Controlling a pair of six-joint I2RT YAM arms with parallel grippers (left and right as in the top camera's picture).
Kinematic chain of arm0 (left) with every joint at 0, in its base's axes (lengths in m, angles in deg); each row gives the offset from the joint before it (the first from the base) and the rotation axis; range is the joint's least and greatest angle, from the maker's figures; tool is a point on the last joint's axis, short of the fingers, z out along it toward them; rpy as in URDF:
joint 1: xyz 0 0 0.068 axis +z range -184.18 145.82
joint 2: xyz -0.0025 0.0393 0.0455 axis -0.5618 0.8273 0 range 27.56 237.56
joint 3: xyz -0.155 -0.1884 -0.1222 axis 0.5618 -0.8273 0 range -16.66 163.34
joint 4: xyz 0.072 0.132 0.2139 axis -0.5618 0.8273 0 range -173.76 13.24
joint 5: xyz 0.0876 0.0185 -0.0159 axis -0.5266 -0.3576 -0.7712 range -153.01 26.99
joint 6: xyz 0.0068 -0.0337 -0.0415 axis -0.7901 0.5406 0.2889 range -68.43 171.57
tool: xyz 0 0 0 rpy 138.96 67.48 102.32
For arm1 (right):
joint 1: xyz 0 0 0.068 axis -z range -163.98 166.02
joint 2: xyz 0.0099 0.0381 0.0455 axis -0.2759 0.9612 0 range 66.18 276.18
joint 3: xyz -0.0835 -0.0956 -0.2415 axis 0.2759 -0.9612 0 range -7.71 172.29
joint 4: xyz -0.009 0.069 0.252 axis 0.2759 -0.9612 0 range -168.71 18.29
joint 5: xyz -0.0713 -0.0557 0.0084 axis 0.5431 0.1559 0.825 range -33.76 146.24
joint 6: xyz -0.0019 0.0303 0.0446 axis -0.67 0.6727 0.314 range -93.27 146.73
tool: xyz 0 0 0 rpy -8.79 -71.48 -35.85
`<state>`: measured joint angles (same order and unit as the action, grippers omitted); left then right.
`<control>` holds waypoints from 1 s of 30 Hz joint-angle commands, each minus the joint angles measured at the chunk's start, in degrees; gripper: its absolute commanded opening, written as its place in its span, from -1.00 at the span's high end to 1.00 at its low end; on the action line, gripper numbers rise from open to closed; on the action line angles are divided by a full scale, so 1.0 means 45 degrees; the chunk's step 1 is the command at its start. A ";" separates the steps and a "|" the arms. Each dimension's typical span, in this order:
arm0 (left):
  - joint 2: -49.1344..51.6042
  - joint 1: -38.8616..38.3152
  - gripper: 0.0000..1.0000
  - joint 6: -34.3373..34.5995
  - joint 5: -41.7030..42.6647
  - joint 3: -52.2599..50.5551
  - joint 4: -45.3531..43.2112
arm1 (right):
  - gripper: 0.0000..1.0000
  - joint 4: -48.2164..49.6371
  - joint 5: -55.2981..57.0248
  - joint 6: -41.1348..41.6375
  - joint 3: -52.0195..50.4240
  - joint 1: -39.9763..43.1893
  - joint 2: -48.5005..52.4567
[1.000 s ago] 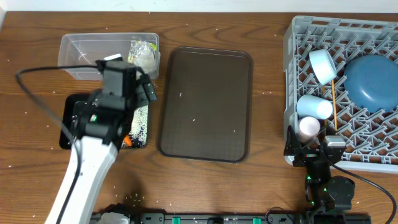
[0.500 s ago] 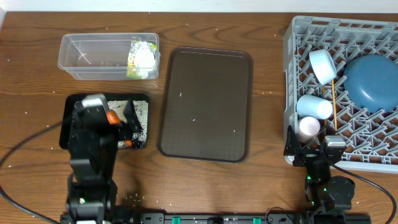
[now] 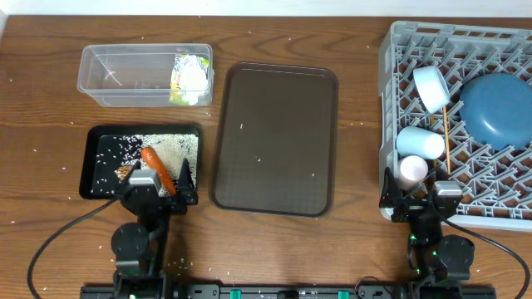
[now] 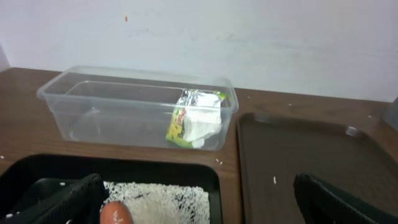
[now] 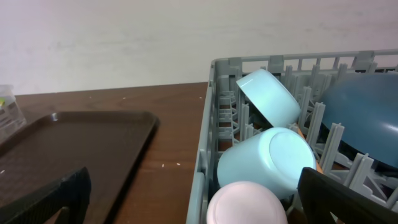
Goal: Sort waste into correct bins and load items into the dishwasher rack
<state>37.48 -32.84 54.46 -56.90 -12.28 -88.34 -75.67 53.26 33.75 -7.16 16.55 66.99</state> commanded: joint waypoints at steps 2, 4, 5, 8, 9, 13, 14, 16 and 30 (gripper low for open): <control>-0.0850 0.0039 -0.96 -0.0219 -0.0078 -0.0369 -0.0092 | -0.99 0.0000 0.0034 0.0141 -0.0053 -0.0131 -0.0107; -0.1171 0.0034 -0.96 -0.0223 -0.0175 -0.0544 -0.0092 | -0.98 0.0000 0.0034 0.0141 -0.0053 -0.0131 -0.0107; -0.1341 0.0019 -0.96 -0.0325 -0.0175 -0.0641 -0.0087 | -0.99 0.0005 0.0034 0.0141 -0.0053 -0.0131 -0.0107; -0.1807 -0.0126 -0.96 -0.0554 -0.0180 -0.0933 0.0053 | -0.98 0.0005 0.0034 0.0141 -0.0053 -0.0131 -0.0107; -0.1943 -0.0175 -0.96 -0.0554 -0.0262 -0.0923 0.0291 | -0.98 0.0005 0.0034 0.0141 -0.0053 -0.0131 -0.0107; -0.2186 -0.0291 -0.96 -0.0602 -0.0408 -0.0923 0.0845 | -0.98 0.0000 0.0034 0.0141 -0.0053 -0.0131 -0.0107; -0.2186 -0.0291 -0.96 -0.0607 -0.0413 -0.0923 0.0991 | -0.98 0.0000 0.0034 0.0141 -0.0053 -0.0131 -0.0107; -0.2186 -0.0291 -0.96 -0.0597 -0.0413 -0.0923 0.1515 | -0.99 0.0005 0.0034 0.0141 -0.0053 -0.0131 -0.0107; -0.2152 -0.0291 -0.96 -0.0597 -0.0408 -0.0923 0.1860 | -0.98 0.0000 0.0034 0.0141 -0.0053 -0.0131 -0.0107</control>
<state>28.16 -33.93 52.78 -59.02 -15.82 -82.50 -75.67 53.26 33.75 -7.16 16.55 66.99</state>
